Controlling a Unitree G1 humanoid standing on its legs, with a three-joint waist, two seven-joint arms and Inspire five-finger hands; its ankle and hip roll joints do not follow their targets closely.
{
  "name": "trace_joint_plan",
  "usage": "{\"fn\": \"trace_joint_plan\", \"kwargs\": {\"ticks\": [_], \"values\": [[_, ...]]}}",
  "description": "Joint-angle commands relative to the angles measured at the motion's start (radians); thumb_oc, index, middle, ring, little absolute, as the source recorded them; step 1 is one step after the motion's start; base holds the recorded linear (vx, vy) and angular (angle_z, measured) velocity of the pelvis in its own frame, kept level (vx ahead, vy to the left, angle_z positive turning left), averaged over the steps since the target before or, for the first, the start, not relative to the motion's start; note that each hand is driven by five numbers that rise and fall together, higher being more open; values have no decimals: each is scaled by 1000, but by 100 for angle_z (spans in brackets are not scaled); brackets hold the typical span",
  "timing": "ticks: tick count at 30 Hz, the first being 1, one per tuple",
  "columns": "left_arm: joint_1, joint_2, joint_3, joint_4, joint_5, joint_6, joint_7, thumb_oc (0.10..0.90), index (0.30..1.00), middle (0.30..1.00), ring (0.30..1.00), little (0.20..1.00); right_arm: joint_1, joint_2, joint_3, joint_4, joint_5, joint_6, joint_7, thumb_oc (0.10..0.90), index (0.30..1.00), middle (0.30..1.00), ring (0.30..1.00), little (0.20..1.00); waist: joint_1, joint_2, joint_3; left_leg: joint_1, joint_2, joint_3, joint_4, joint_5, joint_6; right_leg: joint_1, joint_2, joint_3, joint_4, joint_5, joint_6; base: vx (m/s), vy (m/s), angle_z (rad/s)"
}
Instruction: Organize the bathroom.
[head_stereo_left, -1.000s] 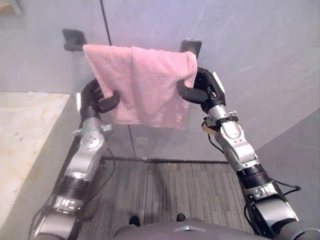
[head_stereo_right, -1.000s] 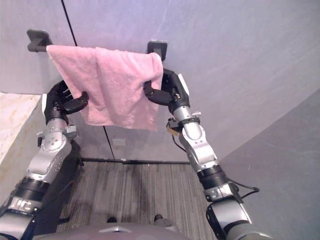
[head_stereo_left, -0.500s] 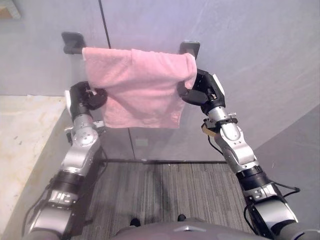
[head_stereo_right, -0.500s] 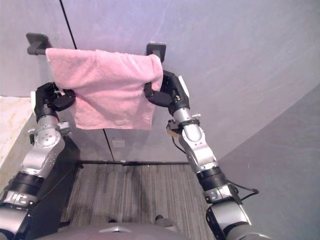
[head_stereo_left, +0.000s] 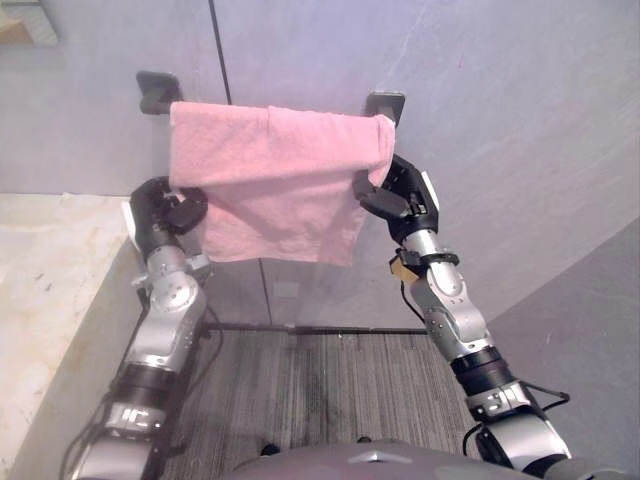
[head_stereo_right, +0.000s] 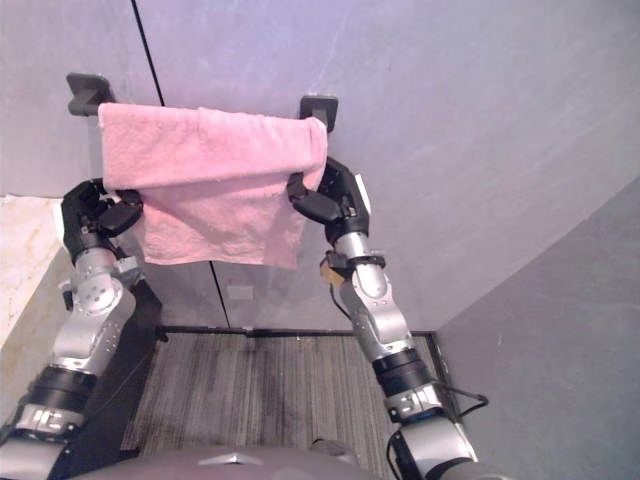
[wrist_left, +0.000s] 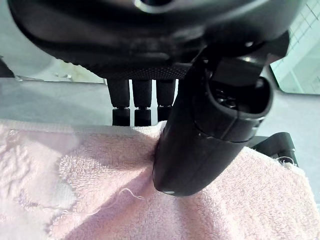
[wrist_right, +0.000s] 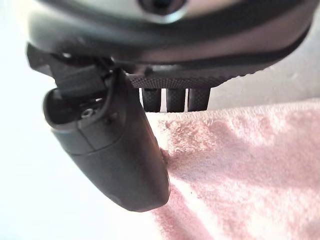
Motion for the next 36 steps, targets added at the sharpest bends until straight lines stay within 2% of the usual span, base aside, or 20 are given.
{"fn": "trace_joint_plan", "kwargs": {"ticks": [1, 6, 8, 9, 10, 11, 16, 17, 23, 27, 30, 34, 35, 36], "values": [[-28, 15, 121, -5, 5, -101, 101, 400, 300, 300, 300, 300, 223, -58, 24, 32, 72, -39, -61, 400, 300, 300, 300, 300, -23, 40, -4, 29, -17, 31, -1, -96, 43, -88, -7, -5, 57, 20, 86, 16, 35, 0], [-40, -9, 85, 3, 3, -106, 145, 400, 300, 300, 300, 300, 216, -36, 32, 28, 64, -87, -112, 400, 300, 300, 300, 300, -25, 46, -3, 29, -21, 36, -1, -96, 47, -92, -12, -4, 61, 24, 84, 11, 39, -2], [-42, -14, 76, 2, 1, -100, 132, 439, 359, 359, 359, 359, 210, -39, 39, 24, 35, -103, -107, 400, 300, 300, 300, 300, -24, 46, -3, 30, -23, 37, -1, -95, 49, -93, -14, -4, 63, 27, 84, 6, 18, -1], [-42, -16, 69, -1, 4, -93, 128, 529, 493, 493, 493, 493, 207, -43, 45, 17, 24, -105, -103, 574, 561, 561, 561, 561, -23, 46, -3, 30, -23, 37, -1, -95, 49, -96, -15, -4, 66, 30, 85, 0, 0, 0], [-40, -17, 61, -1, -1, -93, 116, 756, 834, 834, 834, 834, 206, -51, 50, 12, -5, -120, -87, 800, 900, 900, 900, 900, -22, 46, -4, 30, -24, 38, -1, -94, 49, -99, -17, -3, 71, 35, 86, 0, 0, 0], [-39, -19, 60, -2, 0, -92, 110, 800, 900, 900, 900, 900, 206, -56, 52, 8, -11, -124, -86, 800, 900, 900, 900, 900, -22, 45, -4, 29, -24, 39, -1, -94, 49, -100, -18, -3, 71, 35, 86, 0, 0, 0], [-25, -24, 51, -22, 15, -61, 59, 800, 900, 900, 900, 900, 217, -82, 48, -17, -78, -137, -92, 800, 900, 900, 900, 900, -24, 41, -3, 30, -24, 43, -1, -94, 48, -104, -19, -2, 74, 41, 90, -3, -5, -2], [-18, -27, 43, -23, 7, -58, 41, 800, 900, 900, 900, 900, 226, -92, 39, -9, -134, -158, -125, 800, 900, 900, 900, 900, -26, 40, -2, 28, -23, 44, -1, -94, 48, -105, -18, -2, 74, 41, 90, -9, -14, -12], [27, -32, 25, -32, 38, -12, -18, 800, 900, 900, 900, 900, 282, -99, -7, 32, -173, -138, -139, 800, 900, 900, 900, 900, -39, 41, 7, 26, -20, 51, -1, -94, 49, -116, -15, 2, 82, 48, 91, -38, -23, -15], [88, -36, 13, -8, 19, -3, -60, 800, 900, 900, 900, 900, 340, -91, -57, 86, -178, -164, -158, 800, 900, 900, 900, 900, -49, 39, 19, 24, -16, 58, -1, -95, 51, -119, -9, 3, 83, 46, 89, -47, -34, -13], [150, -53, -4, 55, -16, -19, -46, 800, 900, 900, 900, 900, 384, -92, -77, 150, -276, -205, -172, 800, 900, 900, 900, 900, -55, 38, 28, 22, -14, 63, -1, -97, 53, -120, -3, 2, 81, 41, 90, -56, -36, -5], [188, -68, -19, 178, -12, -32, -14, 800, 900, 900, 900, 900, 401, -103, -72, 239, -310, -220, -209, 800, 900, 900, 900, 900, -57, 39, 33, 19, -12, 64, -1, -97, 54, -117, 2, -6, 77, 33, 90, -51, -29, -1], [200, -65, -28, 276, 6, -55, -27, 800, 900, 900, 900, 900, 408, -107, -70, 315, -300, -220, -223, 800, 900, 900, 900, 900, -58, 39, 34, 17, -9, 65, -1, -95, 53, -114, 6, -11, 71, 22, 88, -48, -22, 4], [205, -67, -32, 303, -16, -47, -40, 800, 900, 900, 900, 900, 411, -108, -70, 345, -278, -219, -220, 800, 900, 900, 900, 900, -58, 40, 34, 15, -8, 65, -1, -94, 52, -112, 8, -13, 68, 17, 87, -57, -24, 3]]}}
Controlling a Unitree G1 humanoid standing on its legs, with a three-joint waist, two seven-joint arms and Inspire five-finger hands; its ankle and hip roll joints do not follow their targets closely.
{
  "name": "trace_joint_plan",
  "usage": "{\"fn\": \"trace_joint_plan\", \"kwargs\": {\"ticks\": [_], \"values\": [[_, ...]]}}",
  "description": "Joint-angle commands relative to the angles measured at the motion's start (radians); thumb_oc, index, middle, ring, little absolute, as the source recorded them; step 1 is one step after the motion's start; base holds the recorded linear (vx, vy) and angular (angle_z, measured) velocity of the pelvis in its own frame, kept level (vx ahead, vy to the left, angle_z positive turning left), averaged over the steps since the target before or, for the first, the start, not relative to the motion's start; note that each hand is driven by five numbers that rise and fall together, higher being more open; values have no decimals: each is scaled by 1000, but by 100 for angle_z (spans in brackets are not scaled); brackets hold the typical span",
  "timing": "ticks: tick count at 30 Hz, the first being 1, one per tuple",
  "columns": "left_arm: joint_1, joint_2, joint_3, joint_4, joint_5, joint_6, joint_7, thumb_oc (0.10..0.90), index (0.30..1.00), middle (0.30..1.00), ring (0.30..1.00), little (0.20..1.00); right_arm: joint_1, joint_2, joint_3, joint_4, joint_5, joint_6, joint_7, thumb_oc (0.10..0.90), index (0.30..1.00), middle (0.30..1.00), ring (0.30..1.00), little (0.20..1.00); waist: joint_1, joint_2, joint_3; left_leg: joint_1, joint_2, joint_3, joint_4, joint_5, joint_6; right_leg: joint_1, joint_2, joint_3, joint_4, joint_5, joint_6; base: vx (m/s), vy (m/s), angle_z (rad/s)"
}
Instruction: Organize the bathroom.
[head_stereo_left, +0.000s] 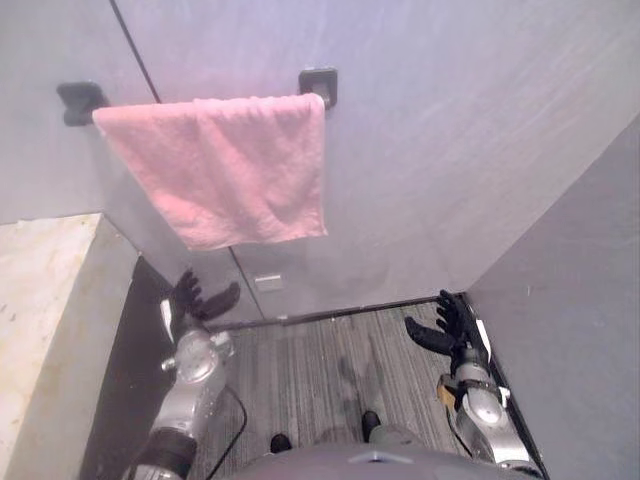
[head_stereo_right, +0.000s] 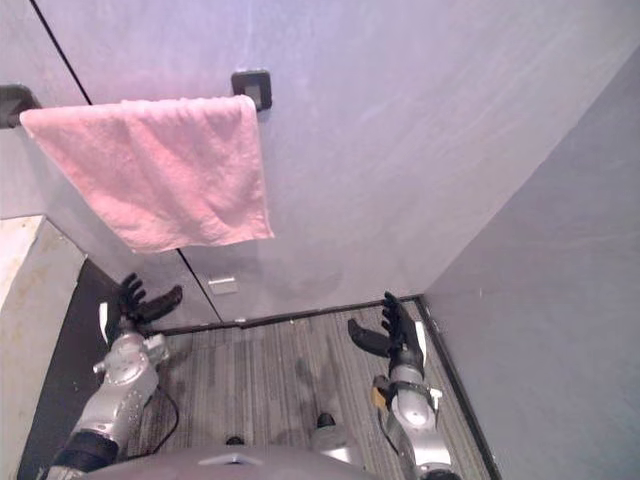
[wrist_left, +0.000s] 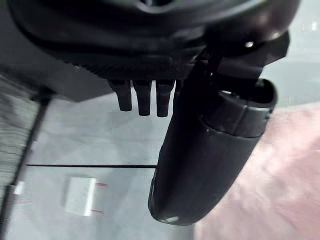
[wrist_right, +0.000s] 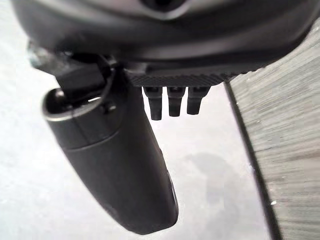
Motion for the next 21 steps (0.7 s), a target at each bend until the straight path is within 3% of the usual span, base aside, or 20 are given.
{"fn": "trace_joint_plan", "kwargs": {"ticks": [1, 7, 9, 12, 15, 17, 19, 20, 21], "values": [[-40, 41, 38, 73, -4, -88, 1, 800, 900, 900, 900, 900, -75, 1, -21, 38, 22, -114, -31, 800, 900, 900, 900, 900, 8, 3, -5, 52, -13, 13, 4, -102, 56, -54, 6, -18, 86, 29, 72, -51, -15, 3], [-36, -3, 44, 423, -46, -124, -82, 800, 900, 900, 900, 900, -72, 19, -39, 292, 75, -125, 53, 800, 900, 900, 900, 900, 13, 8, -13, 30, -8, -4, 4, -89, 47, -39, 14, -36, 74, 8, 62, -56, -5, 6], [-42, -24, 46, 569, -122, -85, -212, 800, 900, 900, 900, 900, -81, 27, -32, 374, 63, -117, 63, 800, 900, 900, 900, 900, 13, 8, -15, 18, -1, -14, 4, -77, 36, -36, 16, -42, 60, 12, 61, -117, -46, 2], [-56, -22, 19, 668, -7, -36, -258, 800, 900, 900, 900, 900, -87, 37, -36, 445, 82, -107, 85, 800, 900, 900, 900, 900, 4, 14, -17, 3, 10, -24, 4, -65, 31, -43, 29, -16, 85, -2, 55, -196, -108, 5], [-102, -14, -26, 778, -31, 58, -352, 800, 900, 900, 900, 900, -139, 37, -28, 512, 108, -5, 98, 800, 900, 900, 900, 900, -6, 46, 5, -36, 53, -43, 4, -29, 39, -150, 43, 27, 432, -14, 57, -363, -106, 25], [-108, -16, -15, 795, -59, 85, -360, 800, 900, 900, 900, 900, -156, 36, -25, 538, 110, 2, 97, 800, 900, 900, 900, 900, -5, 58, 12, -43, 67, -49, 4, -21, 37, -188, 54, 36, 491, -13, 52, -276, -121, 20], [-108, -12, 5, 839, -69, 100, -368, 800, 900, 900, 900, 900, -186, 50, -24, 579, 134, 26, 94, 800, 900, 900, 900, 900, 9, 56, 17, -66, 75, -62, 4, 9, 23, -144, 66, 24, 404, -65, 34, -319, -284, 28], [-96, -14, 24, 859, -48, 109, -344, 800, 900, 900, 900, 900, -198, 58, -15, 597, 159, 49, 101, 800, 900, 900, 900, 900, 36, 44, 17, -115, 97, -70, 4, 51, -7, -40, 93, 20, 261, -140, 0, -271, -336, 47], [-84, -20, 39, 875, -47, 113, -338, 800, 900, 900, 900, 900, -201, 60, -13, 610, 191, 81, 125, 800, 900, 900, 900, 900, 48, 33, 24, -144, 113, -75, 4, 68, -24, 2, 104, 23, 213, -163, -18, -311, -365, 52]]}}
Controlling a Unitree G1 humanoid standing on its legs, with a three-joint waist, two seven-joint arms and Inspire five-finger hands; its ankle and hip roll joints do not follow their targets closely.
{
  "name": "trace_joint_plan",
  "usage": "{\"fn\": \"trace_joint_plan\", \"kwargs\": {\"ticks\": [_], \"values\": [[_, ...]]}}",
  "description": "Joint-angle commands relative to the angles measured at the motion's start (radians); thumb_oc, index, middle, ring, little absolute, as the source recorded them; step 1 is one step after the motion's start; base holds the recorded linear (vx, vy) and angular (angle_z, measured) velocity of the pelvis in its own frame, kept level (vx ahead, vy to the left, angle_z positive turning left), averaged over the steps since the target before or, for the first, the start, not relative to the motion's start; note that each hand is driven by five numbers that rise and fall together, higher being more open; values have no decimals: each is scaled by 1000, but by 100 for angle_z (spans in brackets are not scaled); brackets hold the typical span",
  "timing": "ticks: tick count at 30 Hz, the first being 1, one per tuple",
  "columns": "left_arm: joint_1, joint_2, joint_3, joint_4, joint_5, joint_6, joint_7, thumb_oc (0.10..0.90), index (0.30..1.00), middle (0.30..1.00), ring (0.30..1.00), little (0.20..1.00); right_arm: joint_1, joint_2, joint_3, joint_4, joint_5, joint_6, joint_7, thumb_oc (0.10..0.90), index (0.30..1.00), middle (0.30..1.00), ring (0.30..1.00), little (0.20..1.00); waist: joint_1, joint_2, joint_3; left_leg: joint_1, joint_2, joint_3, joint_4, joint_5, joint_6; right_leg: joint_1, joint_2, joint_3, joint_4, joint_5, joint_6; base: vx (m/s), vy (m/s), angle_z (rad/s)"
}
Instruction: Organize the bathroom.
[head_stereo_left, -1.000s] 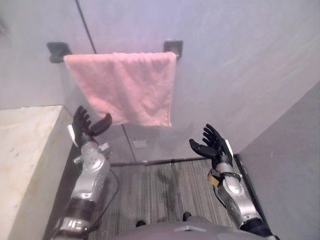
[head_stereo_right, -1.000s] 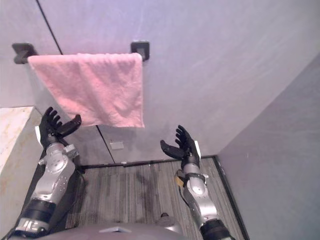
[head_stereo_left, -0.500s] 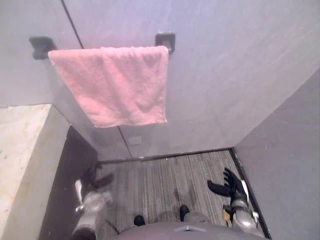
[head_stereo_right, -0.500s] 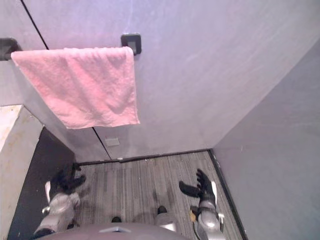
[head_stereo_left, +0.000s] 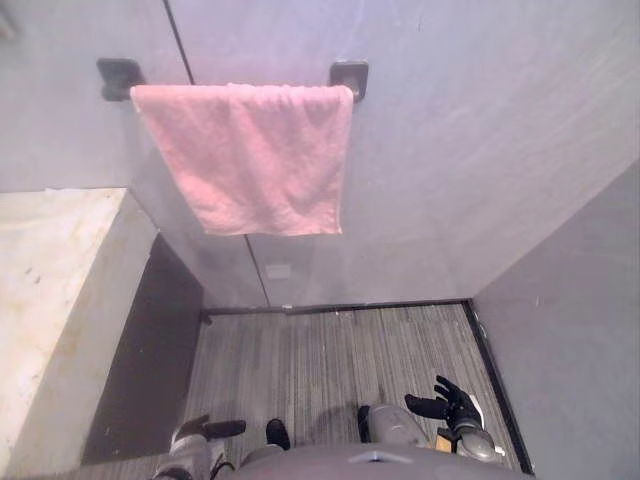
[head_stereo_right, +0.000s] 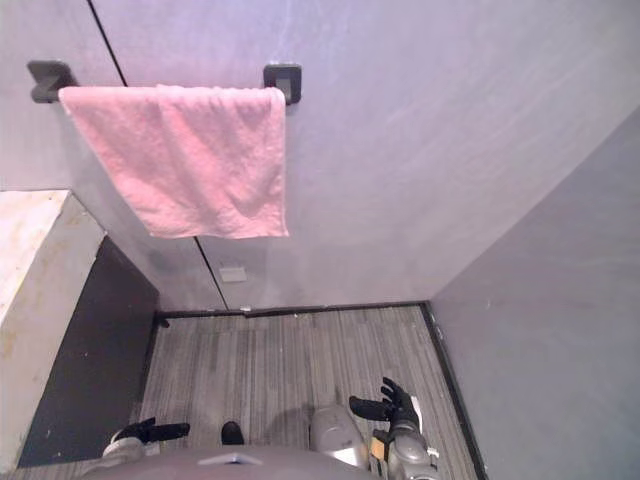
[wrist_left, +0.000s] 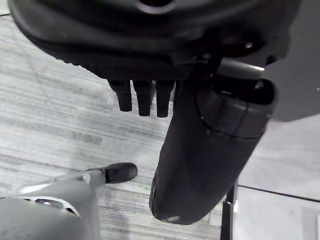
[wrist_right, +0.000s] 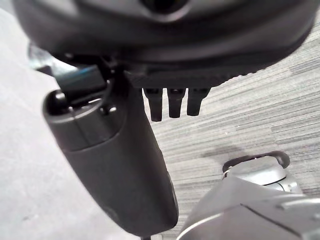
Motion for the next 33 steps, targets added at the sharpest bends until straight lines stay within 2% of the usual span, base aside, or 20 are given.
{"fn": "trace_joint_plan", "kwargs": {"ticks": [1, 3, 4, 7, 9, 10, 12, 15, 17, 19, 21, 22, 23, 25, 27, 29, 31, 32, 33], "values": [[-21, 24, 45, 56, -13, 8, 36, 800, 900, 900, 900, 900, -59, -30, -19, -3, 95, 16, 35, 800, 900, 900, 900, 900, 35, -14, 19, -94, 62, 21, 1, 15, -32, 199, 52, 22, -197, -50, -1, -200, -210, 37], [-15, 15, 64, 76, 1, 1, 37, 800, 900, 900, 900, 900, -58, -33, -24, 16, 99, 22, 52, 800, 900, 900, 900, 900, 40, -20, 31, -113, 83, 19, 3, 18, -44, 213, 55, 11, -218, -53, -18, -244, -160, 21], [-19, 5, 63, 91, 39, 6, 35, 800, 900, 900, 900, 900, -48, -42, -27, 19, 94, 41, 47, 800, 900, 900, 900, 900, 31, -19, 43, -126, 107, 52, 3, 33, -58, 225, 61, -7, -239, -52, -34, -302, -128, 30], [-24, -3, 56, 93, 28, 21, 39, 800, 900, 900, 900, 900, -33, -53, -30, 33, 119, 68, 31, 800, 900, 900, 900, 900, 13, -14, 55, -126, 110, 99, 20, 47, -65, 244, 65, -45, -242, -66, -44, -274, -17, 66], [-16, -8, 59, 95, 24, 8, 33, 800, 900, 900, 900, 900, -38, -61, -52, 74, 110, 110, 26, 800, 900, 900, 900, 900, 18, -23, 50, -91, 92, 100, 137, -6, -55, 247, 43, -78, -256, -41, -55, -322, 41, 149], [-15, -8, 60, 94, 26, 10, 30, 800, 900, 900, 900, 900, -40, -62, -53, 76, 102, 114, 25, 800, 900, 900, 900, 900, 19, -25, 50, -89, 89, 99, 151, -16, -51, 245, 39, -80, -257, -38, -55, -229, 82, 99], [-9, -9, 67, 80, 36, 8, 46, 800, 900, 900, 900, 900, -53, -67, -47, 88, 117, 161, -5, 800, 900, 900, 900, 900, 16, -45, 32, -27, 61, 91, 245, -102, -23, 208, 2, -78, -251, -1, -48, -293, 130, 54], [-14, -10, 65, 74, 51, -1, 59, 800, 900, 900, 900, 900, -58, -73, -55, 94, 158, 168, -15, 800, 900, 900, 900, 900, 4, -51, 22, 7, 65, 86, 296, -123, -20, 184, -12, -69, -251, 17, -43, -241, 136, 69], [-17, -11, 60, 69, 61, -11, 64, 800, 900, 900, 900, 900, -59, -79, -72, 96, 167, 167, -20, 800, 900, 900, 900, 900, -13, -42, 6, 69, 75, 70, 285, -127, -33, 154, -16, -62, -254, 32, -39, -275, 290, 65], [-26, -14, 52, 63, 75, -8, 74, 800, 900, 900, 900, 900, -54, -91, -94, 102, 200, 167, -18, 800, 900, 900, 900, 900, -38, -24, -8, 153, 82, 43, 248, -139, -54, 107, -39, -48, -255, 70, -16, -308, 504, 69], [-30, -18, 50, 61, 79, -7, 82, 800, 900, 900, 900, 900, -53, -92, -101, 101, 197, 157, -15, 800, 900, 900, 900, 900, -45, -20, -11, 174, 73, 41, 219, -159, -54, 82, -54, -44, -251, 89, 0, -190, 381, 54], [-36, -20, 31, 54, 77, -4, 92, 800, 900, 900, 900, 900, -59, -96, -107, 98, 198, 153, -11, 800, 900, 900, 900, 900, -61, -7, -13, 210, 49, 60, 141, -199, -49, 29, -87, -41, -237, 122, 37, -165, 364, 28], [-37, -19, 29, 54, 80, -2, 93, 800, 900, 900, 900, 900, -60, -96, -108, 97, 199, 153, -10, 800, 900, 900, 900, 900, -63, -5, -13, 212, 45, 63, 132, -203, -47, 23, -91, -40, -235, 126, 42, -252, 577, 60], [-44, -10, -16, 52, 153, 24, 89, 800, 900, 900, 900, 900, -71, -90, -120, 92, 202, 135, -28, 800, 900, 900, 900, 900, -77, 6, 1, 208, 6, 83, 78, -212, -30, -26, -148, -39, -215, 186, 82, -210, 536, 103], [-47, -3, -51, 52, 217, 30, 81, 800, 900, 900, 900, 900, -73, -85, -126, 82, 166, 133, -30, 800, 900, 900, 900, 900, -75, 4, 10, 196, -19, 93, 60, -206, -16, -20, -184, -48, -238, 226, 90, -163, 467, 61], [-56, 5, -94, 54, 214, 57, 74, 800, 900, 900, 900, 900, -74, -79, -105, 73, 101, 158, -28, 800, 900, 900, 900, 900, -57, -1, 16, 182, -58, 97, 24, -190, -4, -19, -232, -87, -245, 297, 99, -150, 382, 16], [-55, 10, -96, 56, 203, 59, 82, 800, 900, 900, 900, 900, -77, -73, -94, 72, 90, 158, -13, 800, 900, 900, 900, 900, -44, -3, 18, 180, -65, 108, 8, -182, 0, -22, -243, -118, -223, 313, 101, -122, 251, -5], [-53, 17, -89, 57, 193, 59, 84, 800, 900, 900, 900, 900, -79, -70, -85, 71, 87, 148, -7, 800, 900, 900, 900, 900, -41, 1, 25, 180, -64, 117, 1, -173, 2, -23, -218, -126, -192, 293, 99, -120, 259, -10], [-52, 25, -82, 58, 194, 61, 81, 800, 900, 900, 900, 900, -80, -69, -77, 67, 88, 145, -2, 800, 900, 900, 900, 900, -47, 7, 28, 175, -56, 120, 1, -160, 3, -25, -169, -114, -163, 254, 89, -84, 220, -4]]}}
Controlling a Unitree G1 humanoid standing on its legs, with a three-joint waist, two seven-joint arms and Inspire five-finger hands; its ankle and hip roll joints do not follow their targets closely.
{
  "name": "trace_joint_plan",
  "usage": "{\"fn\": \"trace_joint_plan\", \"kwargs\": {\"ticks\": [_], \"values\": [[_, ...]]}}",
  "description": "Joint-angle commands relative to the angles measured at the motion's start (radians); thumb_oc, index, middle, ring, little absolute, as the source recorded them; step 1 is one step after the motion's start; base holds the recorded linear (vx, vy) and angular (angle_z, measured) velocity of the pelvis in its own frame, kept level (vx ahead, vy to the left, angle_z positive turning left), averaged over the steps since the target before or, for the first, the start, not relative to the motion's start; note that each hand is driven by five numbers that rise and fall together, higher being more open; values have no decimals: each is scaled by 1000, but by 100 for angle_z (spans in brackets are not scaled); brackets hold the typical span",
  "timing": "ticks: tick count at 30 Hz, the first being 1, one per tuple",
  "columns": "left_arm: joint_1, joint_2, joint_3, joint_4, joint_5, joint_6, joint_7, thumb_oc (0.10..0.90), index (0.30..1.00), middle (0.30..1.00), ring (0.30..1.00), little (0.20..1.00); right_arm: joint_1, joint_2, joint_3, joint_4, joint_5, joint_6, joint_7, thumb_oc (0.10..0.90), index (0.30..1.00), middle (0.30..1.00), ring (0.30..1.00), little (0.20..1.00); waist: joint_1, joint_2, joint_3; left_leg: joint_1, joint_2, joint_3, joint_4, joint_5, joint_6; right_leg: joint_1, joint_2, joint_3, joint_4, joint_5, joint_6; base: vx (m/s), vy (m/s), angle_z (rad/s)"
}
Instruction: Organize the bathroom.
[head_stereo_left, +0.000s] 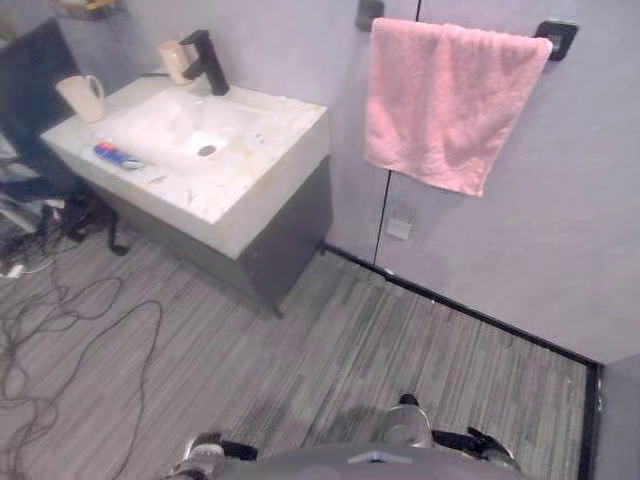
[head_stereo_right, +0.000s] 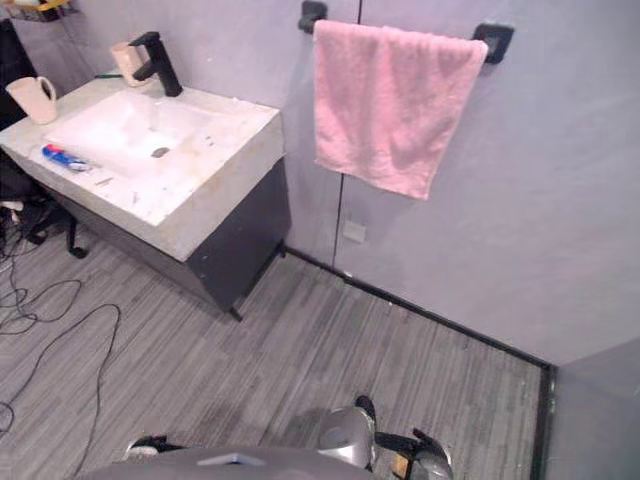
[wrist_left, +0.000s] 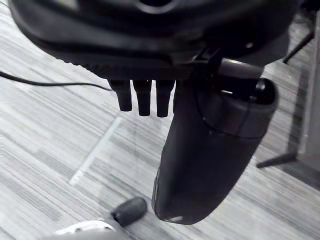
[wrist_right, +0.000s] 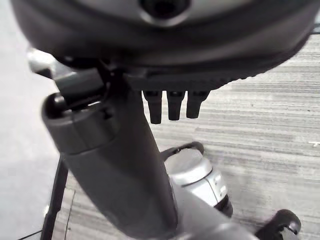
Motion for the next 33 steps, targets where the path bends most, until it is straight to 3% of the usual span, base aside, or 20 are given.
{"fn": "trace_joint_plan", "kwargs": {"ticks": [1, 3, 4, 5, 9, 11, 12, 14, 15, 16, 18, 20, 21, 22, 23, 25, 27, 30, 32, 33], "values": [[-31, 79, 58, -15, 29, 3, 24, 800, 900, 900, 900, 900, -72, -10, 37, -31, -41, -28, 15, 800, 900, 900, 900, 900, 13, 1, 41, 24, 114, 87, 2, -7, -52, -41, 151, 48, 28, -35, 10, -51, 237, 0], [-43, 86, 64, -19, 39, 12, 44, 800, 900, 900, 900, 900, -65, 5, 57, -37, -68, -18, 9, 800, 900, 900, 900, 900, 1, 5, 33, 1, 119, 64, 2, 12, -49, -3, 271, 67, 20, -147, -19, -13, 203, 11], [-43, 86, 64, -19, 39, 12, 44, 800, 900, 900, 900, 900, -66, 5, 57, -37, -68, -18, 9, 800, 900, 900, 900, 900, 1, 6, 31, -2, 119, 64, 2, 13, -49, -5, 271, 67, 17, -145, -20, 18, 147, 49], [-53, 85, 69, -22, 40, 17, 56, 800, 900, 900, 900, 900, -64, 15, 71, -33, -77, -3, 6, 800, 900, 900, 900, 900, 1, -2, 19, -20, 106, 56, 2, 19, -45, 28, 315, 70, -23, -172, -39, 20, 95, 63], [-65, 70, 99, -23, 45, 0, 73, 800, 900, 900, 900, 900, -65, 17, 84, -14, -67, 33, 6, 800, 900, 900, 900, 900, 6, -29, 7, -8, 52, 76, 21, -3, -25, 75, 355, 81, -112, -155, -61, 52, 97, 61], [-68, 64, 104, -31, 21, -15, 63, 800, 900, 900, 900, 900, -63, 0, 84, -27, -77, 40, 4, 800, 900, 900, 900, 900, 11, -54, 19, -82, 46, 94, 242, -23, -54, 93, 336, 83, -114, -145, -77, 29, 35, 33], [-70, 61, 105, -33, 9, -19, 70, 800, 900, 900, 900, 900, -62, -8, 83, -36, -87, 56, 7, 800, 900, 900, 900, 900, 12, -66, 28, -120, 64, 108, 323, -3, -70, 104, 326, 81, -117, -143, -84, 40, 31, 38], [-74, 56, 110, -33, 13, -14, 64, 800, 900, 900, 900, 900, -58, -27, 76, -42, -47, 82, 2, 800, 900, 900, 900, 900, 14, -89, 44, -218, 147, 120, 480, 56, -113, 127, 312, 75, -127, -143, -105, 22, 49, 46], [-71, 55, 114, -31, 28, -11, 59, 800, 900, 900, 900, 900, -57, -33, 65, -35, -6, 78, 1, 800, 900, 900, 900, 900, 14, -93, 51, -245, 184, 111, 523, 56, -121, 141, 313, 71, -135, -144, -111, 21, 78, 41], [-70, 54, 117, -28, 33, -12, 57, 800, 900, 900, 900, 900, -57, -34, 60, -32, -2, 76, 3, 800, 900, 900, 900, 900, 14, -94, 52, -248, 192, 105, 525, 54, -119, 144, 312, 71, -137, -144, -111, 94, 251, 38], [-54, 51, 128, -18, 15, -27, 74, 800, 900, 900, 900, 900, -65, -41, 46, -10, -92, 66, 35, 800, 900, 900, 900, 900, 12, -100, 44, -202, 233, 79, 416, 48, -100, 156, 300, 94, -152, -145, -109, 158, 386, 24], [-50, 52, 138, -18, 12, -29, 84, 800, 900, 900, 900, 900, -60, -38, 57, 2, -113, 54, 40, 800, 900, 900, 900, 900, 10, -90, 29, -147, 275, 61, 282, 80, -111, 154, 298, 111, -159, -150, -97, 152, 351, -10], [-48, 54, 143, -16, 16, -30, 83, 800, 900, 900, 900, 900, -54, -40, 58, 2, -114, 50, 38, 800, 900, 900, 900, 900, 6, -76, 17, -123, 314, 52, 198, 124, -135, 149, 296, 121, -165, -153, -87, 121, 283, -11], [-47, 55, 143, -16, 17, -31, 84, 800, 900, 900, 900, 900, -53, -41, 58, 1, -113, 51, 37, 800, 900, 900, 900, 900, 5, -73, 14, -115, 326, 51, 176, 137, -142, 150, 295, 124, -168, -154, -84, 217, 533, 2], [-44, 57, 145, -14, 26, -43, 83, 800, 900, 900, 900, 900, -51, -53, 50, 4, -117, 54, 39, 800, 900, 900, 900, 900, -4, -56, 7, -92, 373, 68, 111, 181, -177, 153, 273, 129, -180, -153, -62, 170, 442, 8], [-44, 56, 146, -14, 33, -46, 81, 800, 900, 900, 900, 900, -52, -54, 50, 5, -117, 55, 35, 800, 900, 900, 900, 900, -7, -51, 5, -84, 374, 81, 99, 174, -180, 150, 260, 128, -178, -153, -53, 130, 393, 7], [-40, 56, 136, -15, 66, -59, 75, 800, 900, 900, 900, 900, -77, -55, 57, 13, -110, 62, 21, 800, 900, 900, 900, 900, 2, -31, 10, -63, 342, 79, 84, 105, -174, 103, 192, 141, -97, -165, -3, 150, 547, 8], [-42, 64, 112, -22, 71, -35, 52, 800, 900, 900, 900, 900, -84, -47, 58, -4, -88, 57, 14, 800, 900, 900, 900, 900, 10, -24, 19, -87, 303, 96, 132, 59, -143, 83, 125, 140, -23, -177, 26, 159, 502, 24], [-46, 64, 92, -20, 74, -15, 43, 800, 900, 900, 900, 900, -78, -41, 51, -16, -76, 58, 9, 800, 900, 900, 900, 900, 18, -23, 21, -100, 269, 94, 143, 43, -118, 65, 63, 127, 49, -124, 18, 185, 453, 47], [-48, 62, 68, -12, 49, -2, 29, 800, 900, 900, 900, 900, -62, -37, 52, -29, -104, 45, 15, 800, 900, 900, 900, 900, 18, -19, 30, -93, 208, 89, 137, 18, -76, -14, -20, 158, 220, 17, 3, 285, 644, 31]]}}
